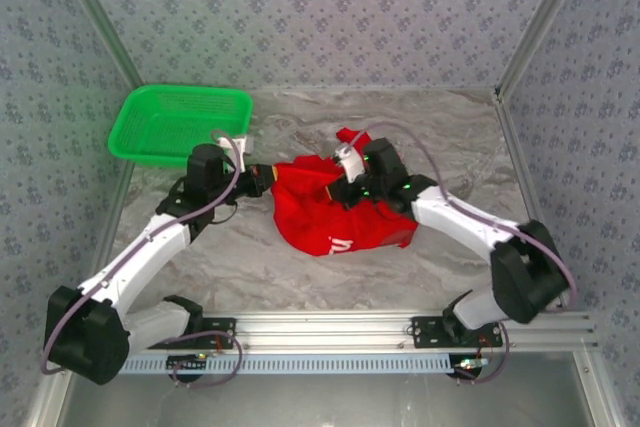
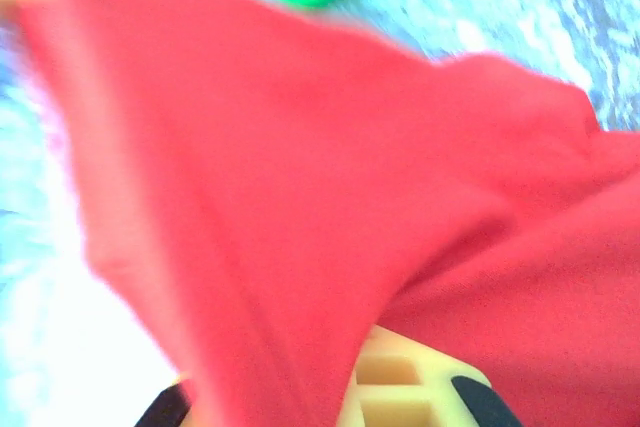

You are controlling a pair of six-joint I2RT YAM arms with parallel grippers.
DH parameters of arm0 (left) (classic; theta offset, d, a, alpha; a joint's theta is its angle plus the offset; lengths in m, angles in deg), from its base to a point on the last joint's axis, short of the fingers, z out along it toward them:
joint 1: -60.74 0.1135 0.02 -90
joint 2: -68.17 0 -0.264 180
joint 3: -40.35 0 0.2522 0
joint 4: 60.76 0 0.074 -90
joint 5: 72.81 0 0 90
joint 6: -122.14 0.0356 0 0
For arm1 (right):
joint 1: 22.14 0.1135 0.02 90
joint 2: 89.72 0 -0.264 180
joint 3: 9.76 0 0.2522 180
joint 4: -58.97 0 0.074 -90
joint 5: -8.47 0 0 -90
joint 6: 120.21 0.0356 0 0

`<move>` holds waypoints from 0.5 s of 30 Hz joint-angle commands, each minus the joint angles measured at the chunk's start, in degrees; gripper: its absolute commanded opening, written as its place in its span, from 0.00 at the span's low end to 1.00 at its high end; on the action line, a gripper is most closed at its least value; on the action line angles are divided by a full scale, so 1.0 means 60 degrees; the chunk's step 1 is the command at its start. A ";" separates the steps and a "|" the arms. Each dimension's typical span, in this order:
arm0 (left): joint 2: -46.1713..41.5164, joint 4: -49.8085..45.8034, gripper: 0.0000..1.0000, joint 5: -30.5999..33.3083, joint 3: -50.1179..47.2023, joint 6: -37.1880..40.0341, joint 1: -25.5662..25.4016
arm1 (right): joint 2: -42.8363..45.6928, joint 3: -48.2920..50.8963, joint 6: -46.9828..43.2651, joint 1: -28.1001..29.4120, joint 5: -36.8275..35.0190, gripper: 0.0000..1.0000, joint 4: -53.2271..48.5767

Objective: Fold the inside-out t-shirt

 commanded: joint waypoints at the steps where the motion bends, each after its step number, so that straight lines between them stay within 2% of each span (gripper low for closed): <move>1: 0.0795 -0.0462 0.00 0.2065 0.0624 0.0643 0.0033 | 0.0902 -0.0156 0.0766 -0.0166 0.2737 0.00 -0.0900; 3: 0.1331 -0.0462 0.00 0.2514 0.0973 0.0849 -0.0126 | 0.1087 0.0025 0.1306 -0.0288 0.3211 0.00 -0.0450; 5: 0.1650 -0.0736 0.05 0.2829 0.1364 0.1015 -0.0267 | 0.1174 0.0172 0.1825 -0.0442 0.3399 0.00 0.0127; 9: 0.1149 -0.1004 0.32 0.2862 0.1322 0.1320 -0.0625 | 0.1137 0.0522 0.2833 -0.0812 0.3699 0.00 0.1447; 12: 0.0040 -0.0802 0.50 0.2447 0.0552 0.1540 -0.0987 | 0.0984 0.0847 0.3766 -0.1137 0.4147 0.00 0.2696; 15: -0.0878 -0.0389 0.55 0.1145 -0.0207 0.1808 -0.1387 | 0.0883 0.0921 0.4244 -0.1213 0.4232 0.00 0.3349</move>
